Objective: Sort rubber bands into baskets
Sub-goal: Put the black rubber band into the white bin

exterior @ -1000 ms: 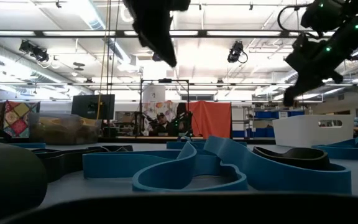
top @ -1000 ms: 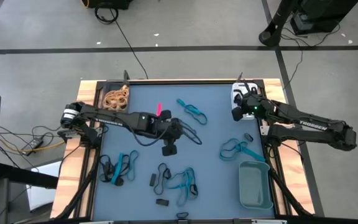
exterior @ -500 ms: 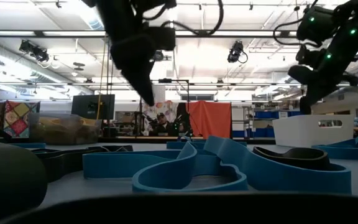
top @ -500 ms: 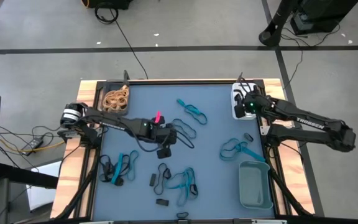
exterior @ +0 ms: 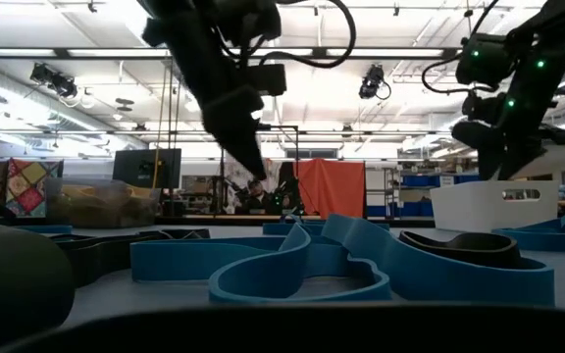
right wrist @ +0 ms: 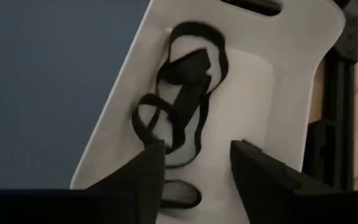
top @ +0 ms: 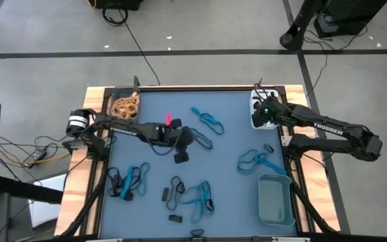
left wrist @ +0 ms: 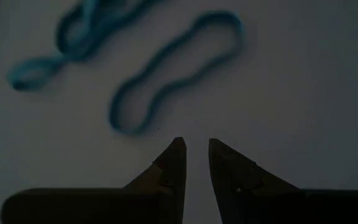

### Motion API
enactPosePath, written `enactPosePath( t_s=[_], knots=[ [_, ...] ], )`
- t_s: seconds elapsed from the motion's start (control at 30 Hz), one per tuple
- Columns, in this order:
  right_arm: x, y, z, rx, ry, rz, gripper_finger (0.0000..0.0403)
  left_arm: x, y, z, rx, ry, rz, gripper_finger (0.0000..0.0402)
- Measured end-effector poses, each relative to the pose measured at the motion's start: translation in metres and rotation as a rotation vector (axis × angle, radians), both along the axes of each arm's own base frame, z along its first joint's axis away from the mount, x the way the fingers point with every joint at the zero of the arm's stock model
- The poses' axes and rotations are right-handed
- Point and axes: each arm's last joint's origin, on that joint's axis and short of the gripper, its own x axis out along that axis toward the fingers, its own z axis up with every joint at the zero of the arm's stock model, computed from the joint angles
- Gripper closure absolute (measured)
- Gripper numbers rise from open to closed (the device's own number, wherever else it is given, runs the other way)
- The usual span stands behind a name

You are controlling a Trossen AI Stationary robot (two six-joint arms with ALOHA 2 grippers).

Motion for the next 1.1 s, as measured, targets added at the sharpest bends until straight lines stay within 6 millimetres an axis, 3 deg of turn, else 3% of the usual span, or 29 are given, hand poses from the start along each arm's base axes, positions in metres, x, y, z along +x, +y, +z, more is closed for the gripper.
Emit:
enactPosePath(
  t_s=[0.17, 0.4, 0.53, 0.83, 1.1],
  knots=[
    [0.0, 0.003, 0.021, 0.093, -0.021, 0.039, 0.0198, 0.005, 0.023, 0.004, 0.004, -0.06, -0.005, 0.0328],
    [-0.001, 0.024, 0.041, 0.33, -0.019, 0.212, 0.0226, 0.003, 0.049, 0.005, 0.006, -0.07, 0.034, 0.0328],
    [-0.002, 0.042, 0.038, 0.447, 0.03, 0.262, 0.0239, 0.003, 0.056, 0.005, 0.018, -0.07, 0.038, 0.0328],
    [0.008, 0.075, 0.034, 0.465, 0.068, 0.292, 0.0238, 0.005, 0.063, 0.007, -0.011, -0.105, -0.031, 0.0328],
    [0.022, 0.086, -0.001, 0.443, 0.182, 0.246, 0.0237, 0.003, 0.07, 0.007, -0.003, -0.097, -0.024, 0.0328]
  ],
)
